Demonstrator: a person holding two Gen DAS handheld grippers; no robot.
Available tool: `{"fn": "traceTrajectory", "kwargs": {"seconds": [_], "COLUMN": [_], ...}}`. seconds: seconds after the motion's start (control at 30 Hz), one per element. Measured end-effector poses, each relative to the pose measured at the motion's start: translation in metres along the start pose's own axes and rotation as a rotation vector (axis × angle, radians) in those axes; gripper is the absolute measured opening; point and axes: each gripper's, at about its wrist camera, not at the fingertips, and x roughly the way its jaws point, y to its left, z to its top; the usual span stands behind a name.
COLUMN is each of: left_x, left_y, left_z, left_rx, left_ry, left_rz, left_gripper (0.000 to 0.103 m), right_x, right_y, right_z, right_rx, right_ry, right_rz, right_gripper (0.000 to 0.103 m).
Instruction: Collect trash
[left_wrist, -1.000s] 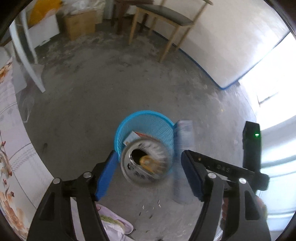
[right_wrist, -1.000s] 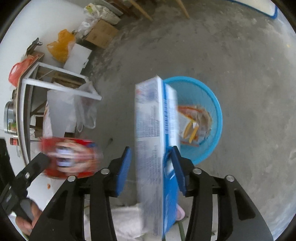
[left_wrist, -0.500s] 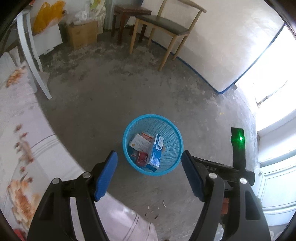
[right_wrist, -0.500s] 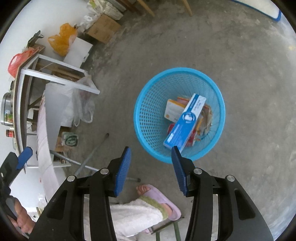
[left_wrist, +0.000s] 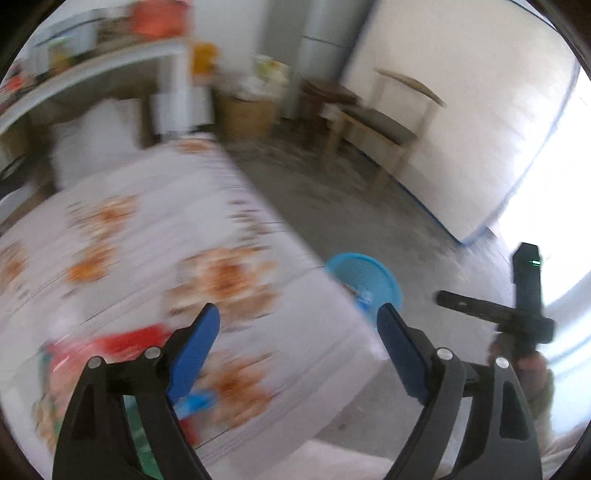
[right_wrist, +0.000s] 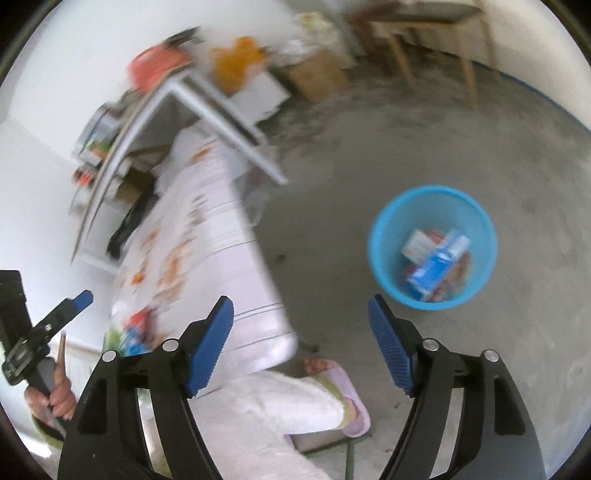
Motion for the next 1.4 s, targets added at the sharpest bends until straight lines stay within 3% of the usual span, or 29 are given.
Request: {"fn": "traceTrajectory", "kwargs": {"seconds": [0.2, 0.3, 0.4, 0.5, 0.67, 0.93, 1.1, 1.4], "left_x": [-0.067, -0.082, -0.081, -0.076, -0.071, -0.060, -0.050, -0.017], "left_y": [0.079, 0.104, 0.121, 0.130, 0.147, 0.170, 0.181, 0.190], "left_z": [-0.054, -0.080, -0.102, -0.111, -0.125, -0.128, -0.125, -0.111], "left_rx": [-0.189, -0.254, -0.323, -0.369, -0.409, -0.440, -0.460, -0.516], "left_ry": [-0.085, -0.104, -0.090, -0.071, -0.089, -0.093, -0.091, -0.012], "left_rz": [0.168, 0.209, 0.196, 0.181, 0.128, 0.035, -0.020, -0.093], "left_gripper": [0.086, 0.087, 0.087, 0.087, 0.087, 0.087, 0.087, 0.087], "right_x": [0.034, 0.060, 0.091, 0.114, 0.156, 0.196, 0.200, 0.189], "right_y": [0.102, 0.148, 0.188, 0.213, 0.252, 0.263, 0.260, 0.252], "right_z": [-0.011, -0.022, -0.034, -0.045, -0.048, -0.065, -0.069, -0.065], "right_rx": [-0.234, -0.369, -0.489, -0.557, -0.635, -0.683, -0.640, -0.550], "right_ry": [0.074, 0.139, 0.203, 0.254, 0.334, 0.463, 0.482, 0.446], "right_rz": [0.121, 0.170, 0.172, 0.177, 0.175, 0.105, 0.104, 0.107], "right_gripper": [0.072, 0.072, 0.068, 0.060, 0.056, 0.037, 0.024, 0.015]}}
